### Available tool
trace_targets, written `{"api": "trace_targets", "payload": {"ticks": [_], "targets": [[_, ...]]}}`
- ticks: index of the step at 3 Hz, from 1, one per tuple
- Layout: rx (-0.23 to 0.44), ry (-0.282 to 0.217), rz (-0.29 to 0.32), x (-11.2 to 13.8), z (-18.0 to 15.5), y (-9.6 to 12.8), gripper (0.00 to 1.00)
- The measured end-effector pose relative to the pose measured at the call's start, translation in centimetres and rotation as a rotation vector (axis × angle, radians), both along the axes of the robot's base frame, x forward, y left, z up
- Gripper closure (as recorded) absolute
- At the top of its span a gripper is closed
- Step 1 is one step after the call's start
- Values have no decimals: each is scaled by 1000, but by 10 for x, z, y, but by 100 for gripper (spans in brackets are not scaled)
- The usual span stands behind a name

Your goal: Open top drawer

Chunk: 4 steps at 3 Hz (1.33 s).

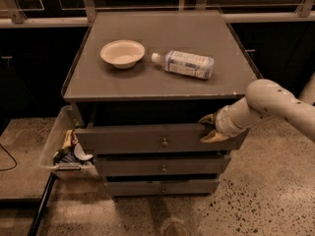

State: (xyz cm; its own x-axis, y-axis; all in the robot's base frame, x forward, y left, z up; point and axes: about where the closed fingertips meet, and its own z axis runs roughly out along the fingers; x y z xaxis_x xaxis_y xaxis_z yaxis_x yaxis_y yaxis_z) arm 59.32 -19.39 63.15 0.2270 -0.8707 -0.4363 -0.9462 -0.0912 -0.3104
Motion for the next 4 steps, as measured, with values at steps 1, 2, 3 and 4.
{"api": "trace_targets", "payload": {"ticks": [1,2,3,4], "targets": [[0,0,0,0,3,0,89],[0,0,0,0,3,0,86],[0,0,0,0,3,0,62],[6,26,-4,4,1,1,39]]}}
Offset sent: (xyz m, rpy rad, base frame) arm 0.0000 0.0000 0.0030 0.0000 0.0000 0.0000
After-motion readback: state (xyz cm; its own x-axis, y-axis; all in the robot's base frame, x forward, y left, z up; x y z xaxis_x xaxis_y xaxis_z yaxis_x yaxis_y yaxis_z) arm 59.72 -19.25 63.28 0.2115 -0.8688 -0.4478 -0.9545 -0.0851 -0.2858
